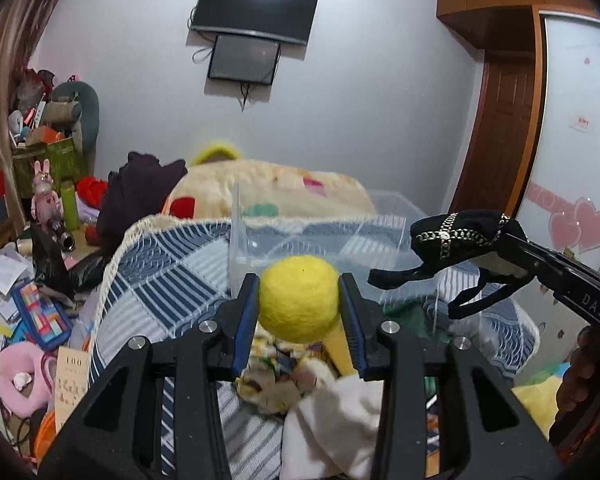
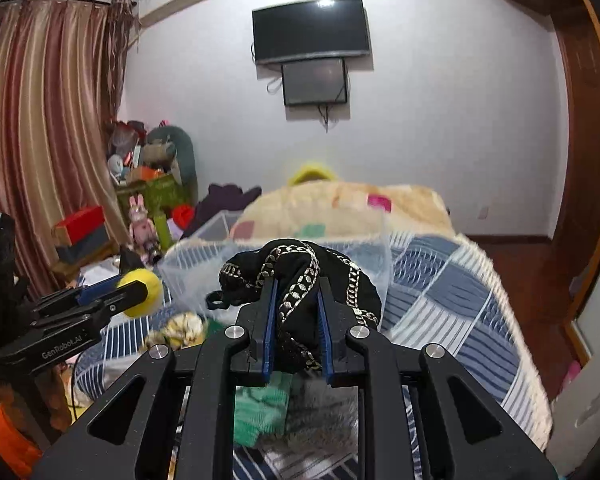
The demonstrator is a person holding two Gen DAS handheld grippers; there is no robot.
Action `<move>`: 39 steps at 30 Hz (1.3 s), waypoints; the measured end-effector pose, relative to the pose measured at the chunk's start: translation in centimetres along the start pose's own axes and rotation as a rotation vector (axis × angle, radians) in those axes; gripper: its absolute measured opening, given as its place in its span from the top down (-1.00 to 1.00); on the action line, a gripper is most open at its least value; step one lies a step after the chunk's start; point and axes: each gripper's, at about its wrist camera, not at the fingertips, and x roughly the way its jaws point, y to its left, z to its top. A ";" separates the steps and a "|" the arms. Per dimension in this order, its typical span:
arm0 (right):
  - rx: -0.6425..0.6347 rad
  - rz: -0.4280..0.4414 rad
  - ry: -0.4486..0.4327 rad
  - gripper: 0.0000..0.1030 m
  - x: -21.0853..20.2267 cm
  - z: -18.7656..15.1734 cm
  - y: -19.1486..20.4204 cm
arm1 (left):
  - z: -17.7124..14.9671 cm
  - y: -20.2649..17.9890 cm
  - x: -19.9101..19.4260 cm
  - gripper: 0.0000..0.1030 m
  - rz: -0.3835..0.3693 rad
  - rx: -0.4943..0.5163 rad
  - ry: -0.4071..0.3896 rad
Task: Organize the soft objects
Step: 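Grasp the black chain-strap bag with the right tool while the left tool grasps the yellow felt ball, then drop the black bag into the clear box with the right tool while the left drops the yellow ball in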
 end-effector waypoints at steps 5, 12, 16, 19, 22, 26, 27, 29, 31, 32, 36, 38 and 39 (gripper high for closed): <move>-0.024 -0.014 -0.059 0.68 -0.2 2.1 0.3 | 2.2 0.6 0.0 0.23 -0.016 -0.019 -0.037; -0.044 -0.033 -0.103 0.68 1.8 4.3 0.2 | 5.0 1.0 1.7 0.23 -0.009 0.005 -0.046; -0.033 -0.041 -0.077 0.68 4.5 5.4 -0.2 | 6.0 1.5 3.2 0.23 -0.011 0.003 -0.019; -0.029 -0.026 -0.030 0.68 6.0 5.5 -0.8 | 6.5 1.9 5.0 0.23 -0.017 -0.010 0.029; -0.048 -0.029 0.031 0.68 7.9 5.2 -1.0 | 6.6 2.0 6.7 0.23 -0.030 -0.009 0.073; -0.054 -0.023 0.112 0.68 9.6 4.2 -1.1 | 6.1 1.2 9.5 0.23 -0.026 0.046 0.152; -0.053 -0.018 0.125 0.68 9.8 4.1 -1.3 | 5.9 1.1 10.0 0.23 -0.025 0.053 0.167; -0.053 -0.012 0.162 0.68 10.8 3.6 -1.5 | 5.5 0.9 11.1 0.23 -0.017 0.071 0.203; -0.065 -0.011 0.188 0.68 11.2 3.0 -1.5 | 5.1 0.6 11.8 0.23 -0.008 0.085 0.221; -0.068 -0.008 0.200 0.68 11.5 3.0 -1.6 | 4.9 0.4 12.1 0.23 0.000 0.096 0.232; -0.070 0.014 0.259 0.67 12.5 2.9 -2.3 | 4.3 0.3 13.1 0.23 0.001 0.102 0.274; -0.079 0.017 0.284 0.62 12.8 2.6 -2.2 | 4.1 0.3 13.4 0.23 0.002 0.097 0.291; -0.081 0.015 0.287 0.62 12.9 2.6 -2.3 | 4.0 0.2 13.4 0.21 0.005 0.097 0.283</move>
